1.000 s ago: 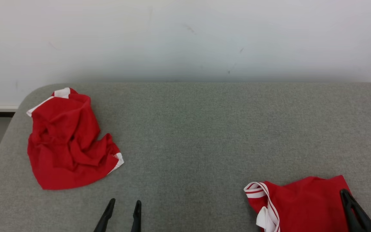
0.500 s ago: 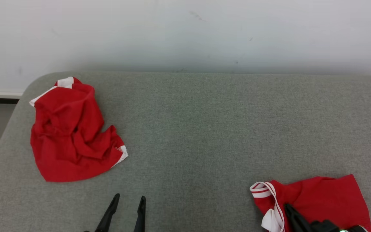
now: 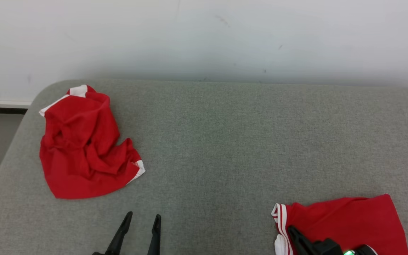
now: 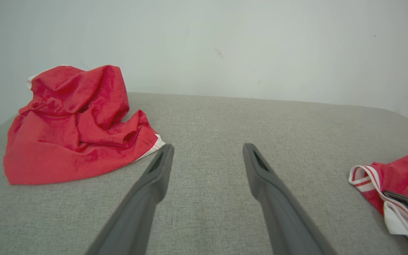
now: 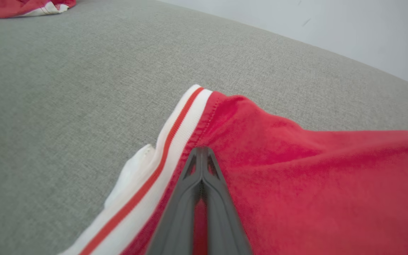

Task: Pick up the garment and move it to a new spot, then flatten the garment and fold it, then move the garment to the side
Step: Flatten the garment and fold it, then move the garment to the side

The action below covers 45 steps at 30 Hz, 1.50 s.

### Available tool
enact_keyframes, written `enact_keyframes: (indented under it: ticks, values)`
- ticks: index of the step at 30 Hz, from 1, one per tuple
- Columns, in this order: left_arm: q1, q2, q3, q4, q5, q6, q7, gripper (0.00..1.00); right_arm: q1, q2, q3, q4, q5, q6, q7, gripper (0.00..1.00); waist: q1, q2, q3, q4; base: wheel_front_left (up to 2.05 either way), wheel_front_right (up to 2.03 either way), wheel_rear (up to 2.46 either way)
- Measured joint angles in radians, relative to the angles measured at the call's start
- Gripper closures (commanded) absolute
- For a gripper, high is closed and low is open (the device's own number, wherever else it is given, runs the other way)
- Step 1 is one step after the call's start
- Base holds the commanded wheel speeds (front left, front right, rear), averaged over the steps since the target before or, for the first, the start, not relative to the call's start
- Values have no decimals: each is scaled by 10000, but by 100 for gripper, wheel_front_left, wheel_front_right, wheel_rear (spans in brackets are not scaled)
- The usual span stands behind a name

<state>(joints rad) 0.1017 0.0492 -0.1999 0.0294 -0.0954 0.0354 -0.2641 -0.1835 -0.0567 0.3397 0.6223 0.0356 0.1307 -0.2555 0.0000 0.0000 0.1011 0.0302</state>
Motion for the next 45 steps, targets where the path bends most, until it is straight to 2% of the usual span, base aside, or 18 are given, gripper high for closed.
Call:
enact_keyframes:
  ticks: [6, 11, 12, 13, 14, 15, 21, 27, 32, 45]
  values:
    - [7, 0, 176, 61, 0, -50, 0, 0, -22, 42, 347, 6, 353, 0, -15, 100, 0, 0, -300, -29, 0, 0, 0]
    - [80, 0, 343, 130, 0, -96, 0, 0, 128, 75, -44, -865, 813, 0, -58, 98, 0, 0, -649, -153, 0, 0, 0]
    - [100, 0, 362, 150, 2, -98, 0, 0, 246, 75, -251, -1162, 884, 0, -58, 66, 0, 0, -725, -184, 0, 0, 0]
    - [110, 0, 387, 163, 2, -98, 0, 0, 375, 46, -472, -1484, 894, 0, -59, 50, 0, 0, -796, -214, 0, 0, 0]
    - [117, 0, 416, 171, 2, -98, 0, 0, 507, -31, -729, -1843, 894, 0, -61, 3, 0, 0, -865, -248, 0, 0, 0]
    - [123, 0, 449, 174, 2, -98, 0, 0, 639, -136, -1024, -2201, 895, 0, -67, 0, 0, 0, -926, -286, 0, 0, 0]
    - [202, 0, 708, 240, 4, -86, 0, 0, 1453, -717, -2844, -4103, 988, 0, -71, 0, 0, 0, -1181, -543, 0, 0, 0]
    - [275, 0, 819, 339, 33, -132, 0, 0, 2162, -1112, -3958, -4746, 1336, 0, -71, 0, 0, 0, -1366, -734, 0, 0, 0]
    - [292, 0, 863, 387, 35, -144, 0, 0, 2585, -1371, -4115, -4362, 1538, 0, -71, 0, 0, 0, -1470, -770, 0, 0, 0]
    - [319, 0, 920, 495, 109, -261, 0, 0, 2640, -1244, -3942, -3902, 1781, 0, -69, 0, 0, 0, -1439, -792, 0, 0, 0]
